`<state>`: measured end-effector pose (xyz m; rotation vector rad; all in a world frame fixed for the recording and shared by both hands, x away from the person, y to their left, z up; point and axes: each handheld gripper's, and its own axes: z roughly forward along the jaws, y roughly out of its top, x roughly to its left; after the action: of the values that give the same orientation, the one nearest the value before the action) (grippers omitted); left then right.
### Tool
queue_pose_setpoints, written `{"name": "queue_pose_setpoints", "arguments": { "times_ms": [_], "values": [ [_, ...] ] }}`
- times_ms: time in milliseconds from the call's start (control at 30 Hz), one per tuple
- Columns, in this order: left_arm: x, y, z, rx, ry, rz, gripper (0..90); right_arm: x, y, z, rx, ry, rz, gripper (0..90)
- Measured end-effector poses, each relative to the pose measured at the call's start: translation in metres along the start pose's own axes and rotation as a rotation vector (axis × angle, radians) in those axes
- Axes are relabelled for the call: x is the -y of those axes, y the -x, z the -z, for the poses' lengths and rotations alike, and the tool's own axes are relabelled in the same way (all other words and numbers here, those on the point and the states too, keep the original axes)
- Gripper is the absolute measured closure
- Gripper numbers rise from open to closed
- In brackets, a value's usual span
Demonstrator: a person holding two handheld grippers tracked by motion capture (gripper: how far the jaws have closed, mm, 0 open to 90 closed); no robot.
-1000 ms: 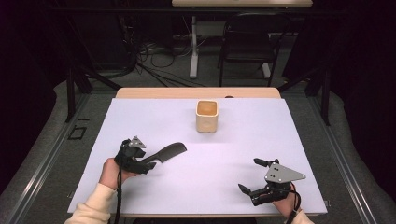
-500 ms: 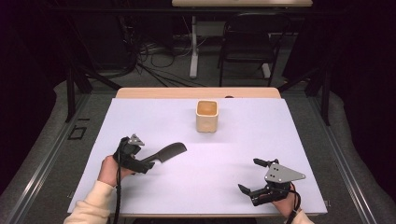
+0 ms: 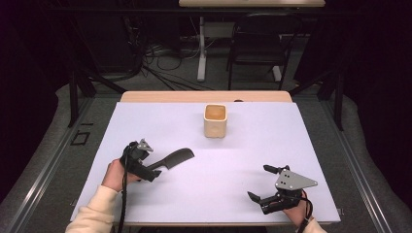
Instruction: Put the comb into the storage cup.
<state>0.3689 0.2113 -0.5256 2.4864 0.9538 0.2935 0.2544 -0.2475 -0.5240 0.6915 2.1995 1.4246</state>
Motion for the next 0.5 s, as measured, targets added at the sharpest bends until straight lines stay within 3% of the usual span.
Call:
{"name": "queue_pose_setpoints", "arguments": {
  "times_ms": [233,500],
  "values": [
    [-0.0044,0.0022,0.0049,-0.022,-0.028,-0.053,5.4,0.0001,-0.0001,-0.0007,0.003,-0.004,0.0,0.0],
    [-0.0094,0.0021,0.0057,-0.032,-0.088,-0.096,25.5,0.0009,-0.0005,-0.0017,0.007,-0.013,0.005,0.0]
  ]
}}
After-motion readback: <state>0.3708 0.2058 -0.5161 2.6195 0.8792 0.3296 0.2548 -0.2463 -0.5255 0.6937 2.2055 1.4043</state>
